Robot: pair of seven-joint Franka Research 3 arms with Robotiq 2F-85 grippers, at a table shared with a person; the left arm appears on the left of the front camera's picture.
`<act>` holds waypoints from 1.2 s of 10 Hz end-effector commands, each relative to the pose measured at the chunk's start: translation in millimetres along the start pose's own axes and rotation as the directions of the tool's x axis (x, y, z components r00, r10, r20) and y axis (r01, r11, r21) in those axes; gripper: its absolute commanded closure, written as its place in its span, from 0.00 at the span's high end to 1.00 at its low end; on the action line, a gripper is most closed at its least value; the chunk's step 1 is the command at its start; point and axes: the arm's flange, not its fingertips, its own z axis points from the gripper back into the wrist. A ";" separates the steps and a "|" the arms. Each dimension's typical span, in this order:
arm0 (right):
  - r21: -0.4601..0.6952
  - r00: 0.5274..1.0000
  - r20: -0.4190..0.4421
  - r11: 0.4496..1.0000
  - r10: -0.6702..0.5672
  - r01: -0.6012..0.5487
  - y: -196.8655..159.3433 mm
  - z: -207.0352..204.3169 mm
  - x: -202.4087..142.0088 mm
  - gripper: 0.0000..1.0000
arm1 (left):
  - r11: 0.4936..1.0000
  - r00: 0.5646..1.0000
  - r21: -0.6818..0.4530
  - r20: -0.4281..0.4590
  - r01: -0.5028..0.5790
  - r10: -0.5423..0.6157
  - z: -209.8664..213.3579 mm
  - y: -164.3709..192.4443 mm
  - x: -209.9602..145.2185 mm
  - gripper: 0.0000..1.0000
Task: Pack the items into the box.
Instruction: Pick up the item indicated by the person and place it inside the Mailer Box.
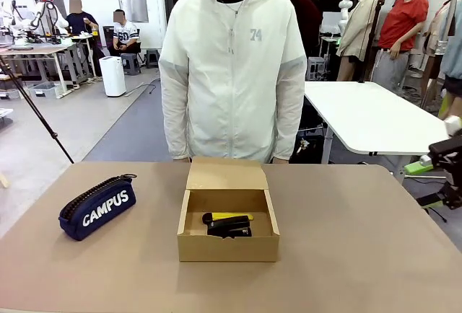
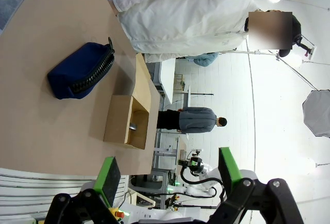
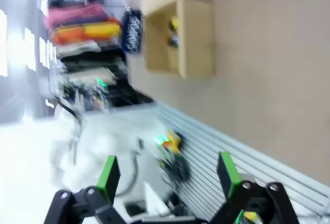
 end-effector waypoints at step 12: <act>0.000 1.000 0.000 1.000 0.000 0.000 0.0 0.0 0.0 1.00 | 1.000 1.000 -0.012 -0.002 0.015 -0.015 1.6 -0.5 -0.5 1.00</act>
